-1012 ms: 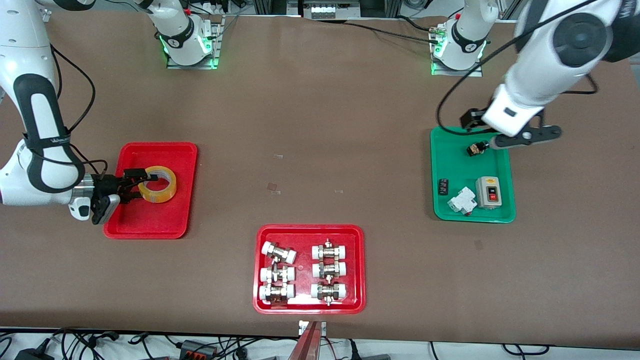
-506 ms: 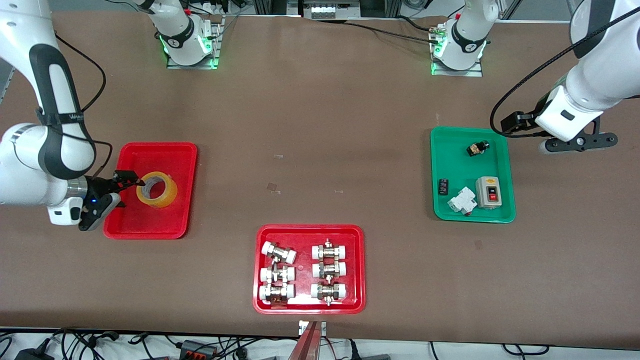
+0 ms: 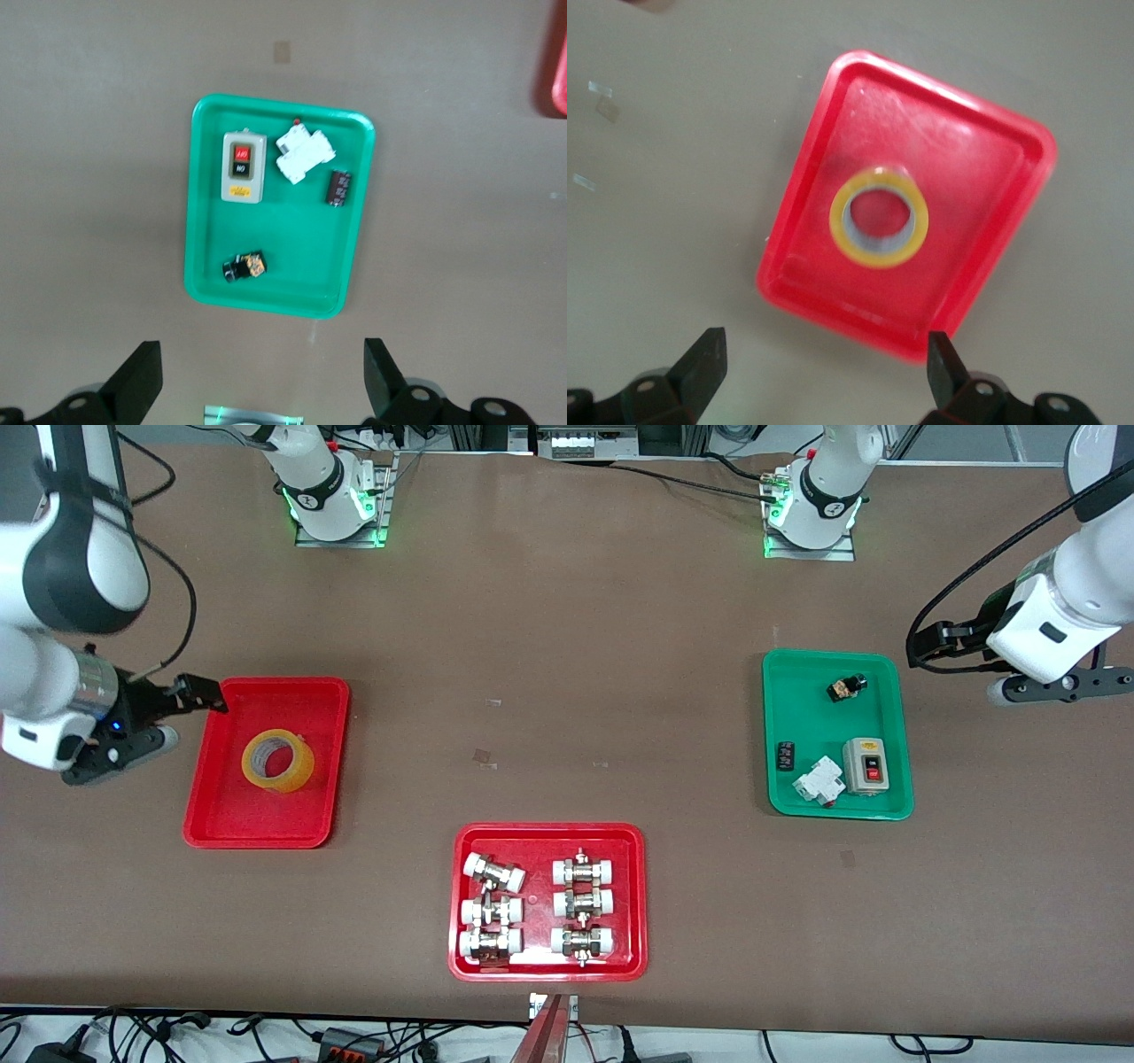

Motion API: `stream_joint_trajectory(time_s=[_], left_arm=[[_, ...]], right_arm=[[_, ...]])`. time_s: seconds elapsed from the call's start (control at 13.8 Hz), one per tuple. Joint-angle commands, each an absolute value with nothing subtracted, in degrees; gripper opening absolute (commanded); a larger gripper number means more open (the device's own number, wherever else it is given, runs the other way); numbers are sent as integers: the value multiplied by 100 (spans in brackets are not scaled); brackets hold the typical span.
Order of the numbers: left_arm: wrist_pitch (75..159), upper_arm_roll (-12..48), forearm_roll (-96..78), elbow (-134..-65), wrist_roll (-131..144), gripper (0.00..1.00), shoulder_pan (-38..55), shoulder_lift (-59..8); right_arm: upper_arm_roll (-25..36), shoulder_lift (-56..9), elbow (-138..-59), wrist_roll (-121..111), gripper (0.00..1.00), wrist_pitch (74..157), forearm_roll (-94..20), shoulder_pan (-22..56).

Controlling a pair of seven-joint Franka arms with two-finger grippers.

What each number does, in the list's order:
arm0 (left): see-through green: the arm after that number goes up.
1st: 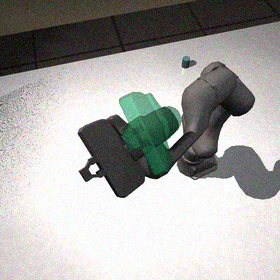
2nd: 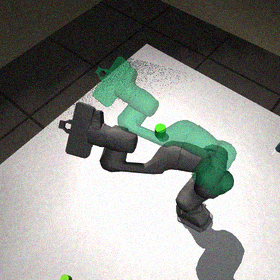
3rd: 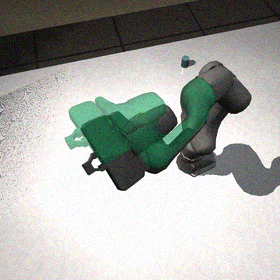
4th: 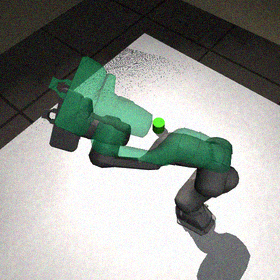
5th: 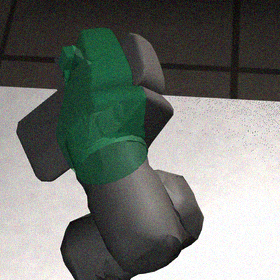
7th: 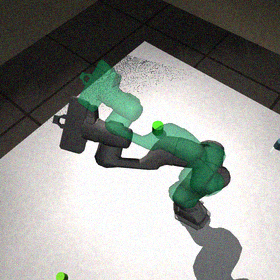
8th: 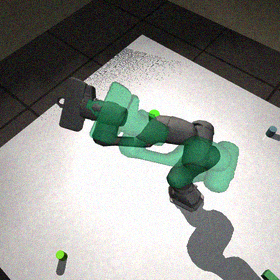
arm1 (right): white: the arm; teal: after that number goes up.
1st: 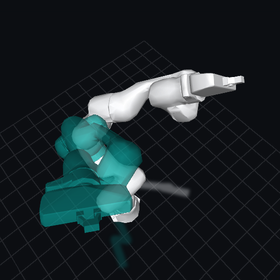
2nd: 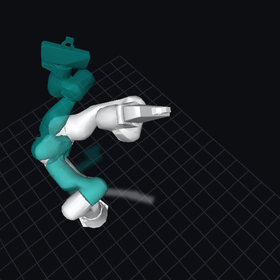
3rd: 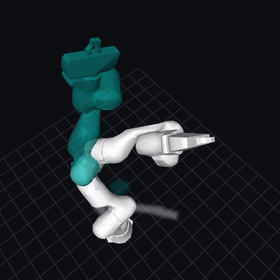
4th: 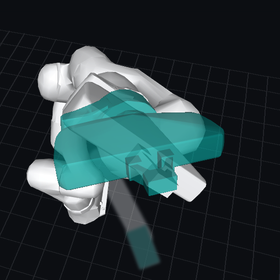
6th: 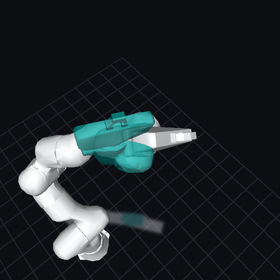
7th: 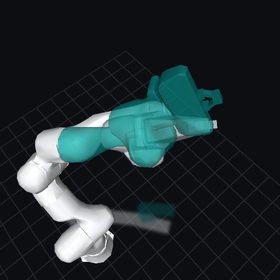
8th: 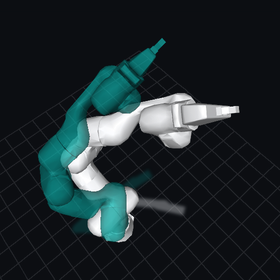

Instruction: Left arm passes tape to right arm into tray

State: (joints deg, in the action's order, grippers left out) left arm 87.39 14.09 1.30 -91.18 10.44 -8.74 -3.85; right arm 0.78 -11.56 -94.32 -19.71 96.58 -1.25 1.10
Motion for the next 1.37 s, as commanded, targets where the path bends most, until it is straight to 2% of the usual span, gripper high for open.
stream_joint_trajectory(time_s=[0.0, 0.29, 0.8, 1.01, 1.16, 1.3], left_arm=[[9429, 1398, 9, -10183, 826, 100, -984, 438], [9152, 1450, 18, -10046, 703, 100, -1108, 439], [9123, 1459, -62, -9888, 686, 100, -1134, 352], [9176, 1459, -70, -9879, 686, 100, -1134, 334], [9176, 1450, -70, -9888, 686, 100, -1134, 334], [9167, 1450, -70, -9888, 677, 100, -1142, 334]], right_arm=[[88, -407, -9615, -760, 100, 9195, 88, 456], [70, 333, -9729, -361, 100, 9035, 88, 554], [114, 70, -8913, 96, 100, 8912, 97, 492], [114, 315, -9192, 641, 100, 9026, 106, 510], [114, 667, -9719, 633, 100, 9377, 106, 519], [114, 642, -9607, 545, 100, 9177, 97, 518]])
